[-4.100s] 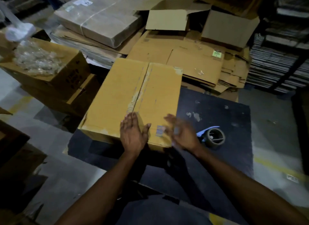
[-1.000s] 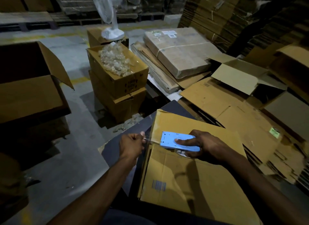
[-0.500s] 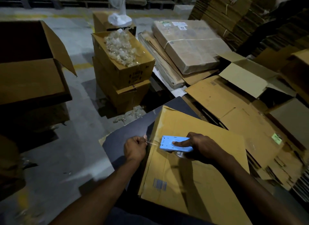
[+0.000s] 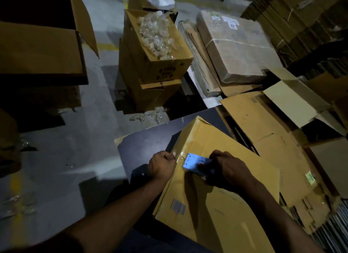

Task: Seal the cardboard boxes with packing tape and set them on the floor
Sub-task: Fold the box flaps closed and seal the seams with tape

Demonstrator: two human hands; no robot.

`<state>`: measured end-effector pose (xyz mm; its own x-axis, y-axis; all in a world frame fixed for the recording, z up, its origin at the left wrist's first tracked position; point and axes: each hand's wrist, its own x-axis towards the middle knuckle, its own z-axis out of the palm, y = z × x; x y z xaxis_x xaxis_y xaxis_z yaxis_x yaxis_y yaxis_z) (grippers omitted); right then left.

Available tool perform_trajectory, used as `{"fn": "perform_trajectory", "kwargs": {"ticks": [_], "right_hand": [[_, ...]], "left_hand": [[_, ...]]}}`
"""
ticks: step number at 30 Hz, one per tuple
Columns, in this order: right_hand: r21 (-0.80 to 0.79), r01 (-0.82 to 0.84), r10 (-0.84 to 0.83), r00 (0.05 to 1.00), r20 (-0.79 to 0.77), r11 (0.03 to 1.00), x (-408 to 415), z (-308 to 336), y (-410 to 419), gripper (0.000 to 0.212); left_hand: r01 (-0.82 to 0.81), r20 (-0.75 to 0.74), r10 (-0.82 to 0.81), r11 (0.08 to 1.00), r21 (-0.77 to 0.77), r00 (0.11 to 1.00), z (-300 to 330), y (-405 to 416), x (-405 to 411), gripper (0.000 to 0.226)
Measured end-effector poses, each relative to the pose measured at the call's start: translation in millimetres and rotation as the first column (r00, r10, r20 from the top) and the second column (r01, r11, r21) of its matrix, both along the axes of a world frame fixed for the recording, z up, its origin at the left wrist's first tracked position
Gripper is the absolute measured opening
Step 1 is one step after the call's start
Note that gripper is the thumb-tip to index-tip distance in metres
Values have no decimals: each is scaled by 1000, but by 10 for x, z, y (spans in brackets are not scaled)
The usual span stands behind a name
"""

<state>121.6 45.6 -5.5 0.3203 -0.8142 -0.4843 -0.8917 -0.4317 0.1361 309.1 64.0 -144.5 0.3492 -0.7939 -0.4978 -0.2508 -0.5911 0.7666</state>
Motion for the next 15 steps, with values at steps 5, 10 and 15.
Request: {"fn": "perform_trajectory", "kwargs": {"ticks": [5, 10, 15], "right_hand": [[1, -36, 36, 998, -56, 999, 81, -60, -64, 53], [29, 21, -20, 999, -30, 999, 66, -23, -53, 47], [19, 58, -58, 998, -26, 998, 121, 114, 15, 47]], "left_hand": [[97, -230, -46, 972, 212, 972, -264, 87, 204, 61], [123, 1, -138, 881, -457, 990, -126, 183, 201, 32], [887, 624, -630, 331, -323, 462, -16, 195, 95, 97]]}}
